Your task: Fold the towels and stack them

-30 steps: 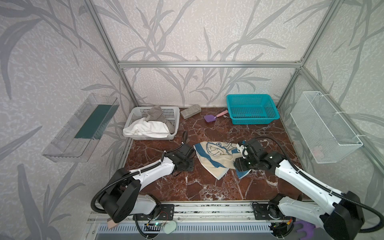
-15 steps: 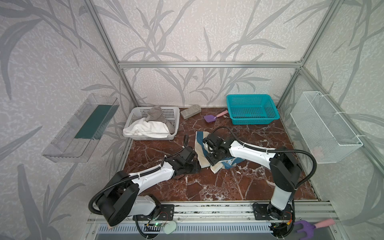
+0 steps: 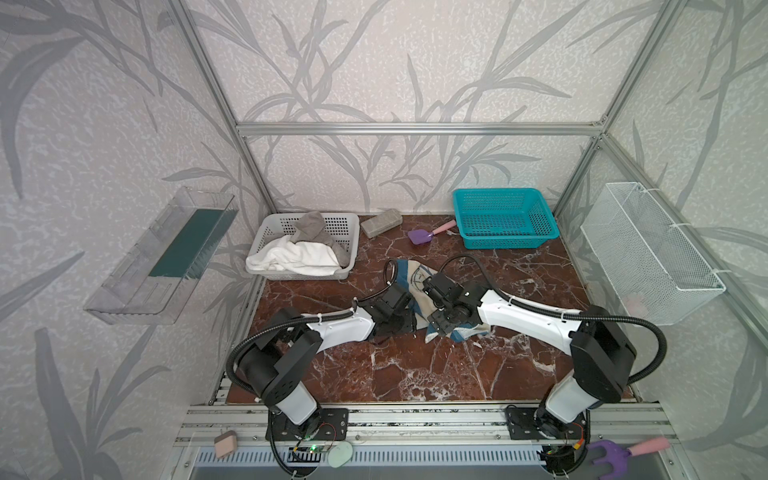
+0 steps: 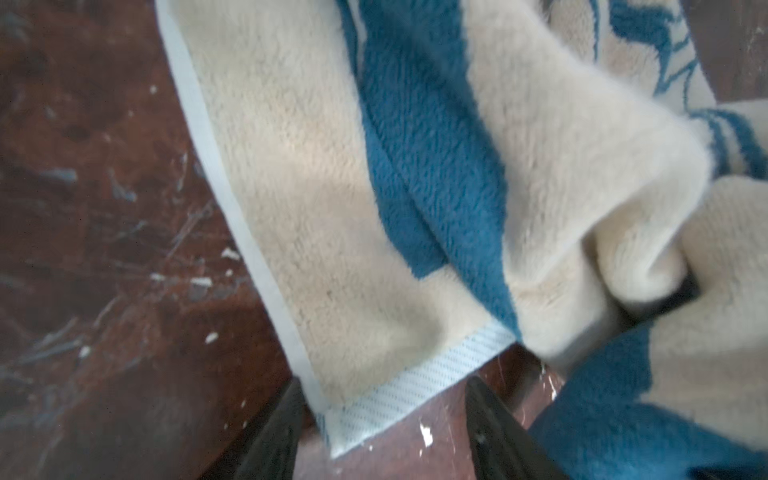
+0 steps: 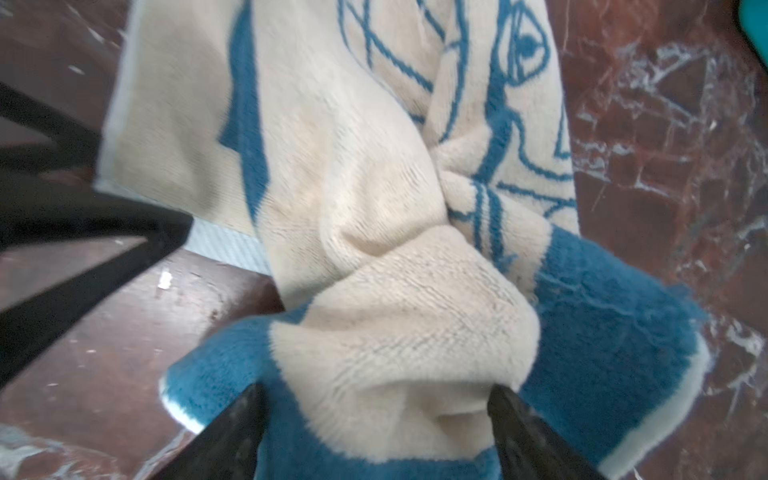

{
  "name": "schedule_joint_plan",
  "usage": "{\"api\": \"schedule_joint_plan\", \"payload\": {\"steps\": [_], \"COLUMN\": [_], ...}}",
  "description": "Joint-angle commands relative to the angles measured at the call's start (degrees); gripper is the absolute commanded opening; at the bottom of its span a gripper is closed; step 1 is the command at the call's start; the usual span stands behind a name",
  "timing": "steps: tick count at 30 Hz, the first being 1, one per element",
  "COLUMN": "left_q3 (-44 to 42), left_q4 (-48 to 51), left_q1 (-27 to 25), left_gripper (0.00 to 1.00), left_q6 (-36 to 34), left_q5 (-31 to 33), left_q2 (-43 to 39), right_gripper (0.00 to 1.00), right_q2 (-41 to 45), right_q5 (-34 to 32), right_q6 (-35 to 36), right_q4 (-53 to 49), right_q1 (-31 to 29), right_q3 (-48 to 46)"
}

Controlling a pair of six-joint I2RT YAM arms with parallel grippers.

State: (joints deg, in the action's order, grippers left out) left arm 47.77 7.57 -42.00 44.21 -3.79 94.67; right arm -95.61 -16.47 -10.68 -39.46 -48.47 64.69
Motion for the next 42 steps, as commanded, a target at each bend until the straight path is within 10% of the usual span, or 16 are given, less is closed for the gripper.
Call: {"api": "schedule_joint_plan", "payload": {"steps": [1,6,10,15,27,35,42], "left_q3": [4.87,8.65,6.49,4.62,14.16,20.85,19.64], "left_q4": [9.8,19.84,21.99,24.57,29.84,29.0,29.55], "left_q1": [0.11,-1.6,-2.57,-2.02,8.3,10.5,10.58], "left_gripper": [0.64,0.58,0.31,0.0,0.0,0.0,0.0], "left_q6": [-2.95,-5.39,-5.21,-5.42,-24.65,-32.25,-29.21], "left_q5": [4.91,9.32,11.67,17.45,22.33,19.01,13.65], "left_q2": [5.68,9.82,9.31,4.6,-18.51,-17.94,-16.02], "right_gripper": [0.84,0.78,0.25,0.0,0.0,0.59,0.65], "right_q2": [-6.89,-11.46,-9.94,-0.94,30.6,38.68,43.45], "right_q5": [-4.17,-0.26,6.98,12.53,20.01,31.37,23.09], "right_q6": [-1.43,-2.99,-4.77,-4.76,-8.79,-13.93,-13.35], "right_q4": [-4.89,-6.01,-3.68,-2.34,-5.46,-11.52,-16.42], "right_q1": [0.31,0.1,3.17,7.0,17.11,30.28,30.27], "right_q3": [-1.34,-0.32,-2.72,-3.86,-0.9,-13.78,-11.51]}}
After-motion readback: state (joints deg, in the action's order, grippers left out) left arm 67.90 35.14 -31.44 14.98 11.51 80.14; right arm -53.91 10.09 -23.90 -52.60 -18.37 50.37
